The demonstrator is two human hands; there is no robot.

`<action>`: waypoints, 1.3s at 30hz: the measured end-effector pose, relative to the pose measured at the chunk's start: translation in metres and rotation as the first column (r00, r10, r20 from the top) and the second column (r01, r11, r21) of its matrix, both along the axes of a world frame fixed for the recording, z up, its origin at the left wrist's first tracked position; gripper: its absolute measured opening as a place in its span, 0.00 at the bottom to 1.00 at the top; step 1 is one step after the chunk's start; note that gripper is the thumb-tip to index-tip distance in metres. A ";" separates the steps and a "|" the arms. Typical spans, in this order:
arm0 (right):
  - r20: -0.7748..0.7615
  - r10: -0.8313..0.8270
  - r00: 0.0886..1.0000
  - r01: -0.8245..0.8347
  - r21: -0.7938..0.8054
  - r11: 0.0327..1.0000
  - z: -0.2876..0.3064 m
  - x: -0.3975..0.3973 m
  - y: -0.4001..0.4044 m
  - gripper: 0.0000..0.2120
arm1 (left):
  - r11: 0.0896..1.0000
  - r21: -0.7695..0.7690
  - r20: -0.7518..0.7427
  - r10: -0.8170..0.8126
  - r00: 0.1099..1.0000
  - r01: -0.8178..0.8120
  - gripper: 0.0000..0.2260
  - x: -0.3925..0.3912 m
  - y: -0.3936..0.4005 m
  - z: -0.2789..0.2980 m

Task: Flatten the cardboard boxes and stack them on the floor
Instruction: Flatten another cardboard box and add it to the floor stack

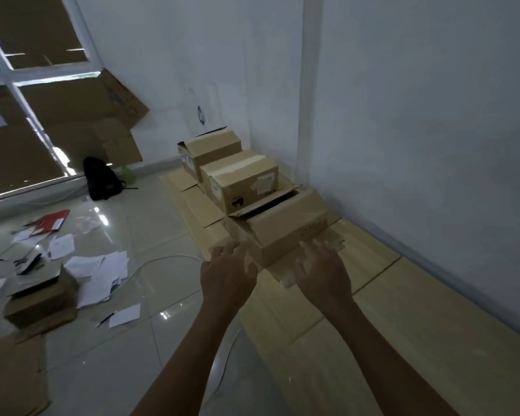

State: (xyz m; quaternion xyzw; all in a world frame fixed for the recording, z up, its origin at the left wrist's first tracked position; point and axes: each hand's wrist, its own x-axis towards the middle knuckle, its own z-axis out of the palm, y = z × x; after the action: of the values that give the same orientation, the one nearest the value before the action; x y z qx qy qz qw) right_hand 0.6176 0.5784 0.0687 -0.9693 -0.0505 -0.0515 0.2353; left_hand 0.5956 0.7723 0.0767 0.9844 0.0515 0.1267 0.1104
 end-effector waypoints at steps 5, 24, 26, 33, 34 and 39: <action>-0.105 -0.150 0.983 0.160 0.095 0.983 -0.024 0.085 0.059 0.24 | 0.991 -0.050 -0.036 -0.122 0.992 0.120 0.21 0.116 0.063 -0.018; -0.529 -0.392 0.753 0.560 0.203 0.803 -0.119 0.277 0.167 0.47 | 0.877 -0.303 -0.432 -0.475 0.767 0.372 0.36 0.397 0.113 -0.133; -0.501 -0.453 0.738 0.549 0.055 0.834 -0.131 0.274 0.171 0.48 | 0.874 -0.362 -0.499 -0.476 0.724 0.325 0.38 0.393 0.111 -0.141; -0.343 -0.630 0.697 0.620 -0.152 0.769 -0.155 0.232 0.161 0.49 | 0.854 -0.355 -0.555 -0.520 0.649 0.381 0.44 0.358 0.073 -0.155; -0.336 -0.644 0.687 0.630 -0.166 0.759 -0.155 0.227 0.153 0.49 | 0.835 -0.371 -0.561 -0.551 0.618 0.407 0.44 0.357 0.066 -0.154; -0.357 -0.721 0.594 0.686 -0.244 0.685 -0.154 0.205 0.118 0.56 | 0.657 -0.460 -0.523 -0.744 0.416 0.598 0.49 0.364 0.035 -0.153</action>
State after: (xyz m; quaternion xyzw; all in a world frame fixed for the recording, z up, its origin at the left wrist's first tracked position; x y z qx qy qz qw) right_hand 0.8223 0.6961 -0.0852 -0.9049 0.3867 0.0744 0.1614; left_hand 0.9597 0.8076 -0.0759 0.8776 -0.2997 -0.2997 0.2242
